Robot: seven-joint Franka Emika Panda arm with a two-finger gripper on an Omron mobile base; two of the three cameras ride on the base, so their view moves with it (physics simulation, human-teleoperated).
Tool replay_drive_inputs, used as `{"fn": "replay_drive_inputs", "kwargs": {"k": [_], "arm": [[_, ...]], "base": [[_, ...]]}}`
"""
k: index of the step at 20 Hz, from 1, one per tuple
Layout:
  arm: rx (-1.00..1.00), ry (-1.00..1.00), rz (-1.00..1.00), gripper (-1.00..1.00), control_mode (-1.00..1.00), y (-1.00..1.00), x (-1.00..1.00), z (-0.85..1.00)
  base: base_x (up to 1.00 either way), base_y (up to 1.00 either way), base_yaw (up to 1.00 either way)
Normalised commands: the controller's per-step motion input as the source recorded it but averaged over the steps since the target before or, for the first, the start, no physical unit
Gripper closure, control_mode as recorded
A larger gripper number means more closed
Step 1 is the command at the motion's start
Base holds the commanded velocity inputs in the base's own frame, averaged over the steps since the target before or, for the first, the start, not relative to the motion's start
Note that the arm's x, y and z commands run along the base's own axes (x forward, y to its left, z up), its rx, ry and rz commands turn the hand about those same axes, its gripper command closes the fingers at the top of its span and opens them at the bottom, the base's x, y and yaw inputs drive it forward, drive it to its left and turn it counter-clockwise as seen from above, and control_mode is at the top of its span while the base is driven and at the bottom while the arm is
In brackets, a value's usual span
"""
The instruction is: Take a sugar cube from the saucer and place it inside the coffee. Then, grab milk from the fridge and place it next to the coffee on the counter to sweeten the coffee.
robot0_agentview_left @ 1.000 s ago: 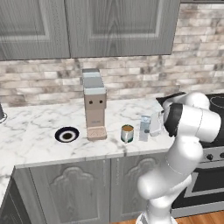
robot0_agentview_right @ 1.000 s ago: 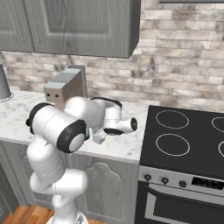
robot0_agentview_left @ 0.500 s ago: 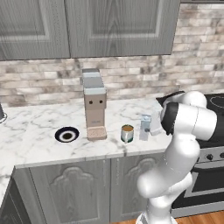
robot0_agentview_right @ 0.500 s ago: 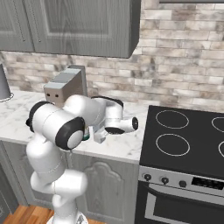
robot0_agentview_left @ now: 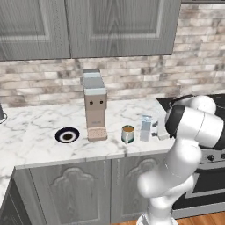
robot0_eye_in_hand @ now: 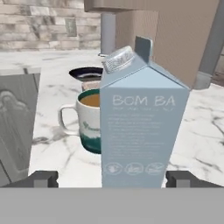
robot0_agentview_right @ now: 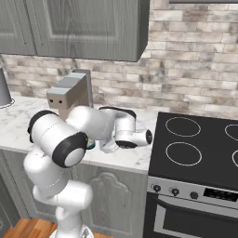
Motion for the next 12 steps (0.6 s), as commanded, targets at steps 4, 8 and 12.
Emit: {"fn": "replay_drive_inputs", "kwargs": {"k": [4, 8, 12], "arm": [[0.0, -0.1, -0.11, -1.0, -1.0, -0.02, -0.53, 0.19], [-0.02, -0.37, -0.12, -1.0, -1.0, 0.0, -0.79, 0.63], [-0.13, -0.57, -0.08, -1.0, -1.0, 0.16, -0.83, 0.87]], "base": [[0.0, 0.0, 0.0], [0.0, 0.0, 0.0], [0.0, 0.0, 0.0]]}}
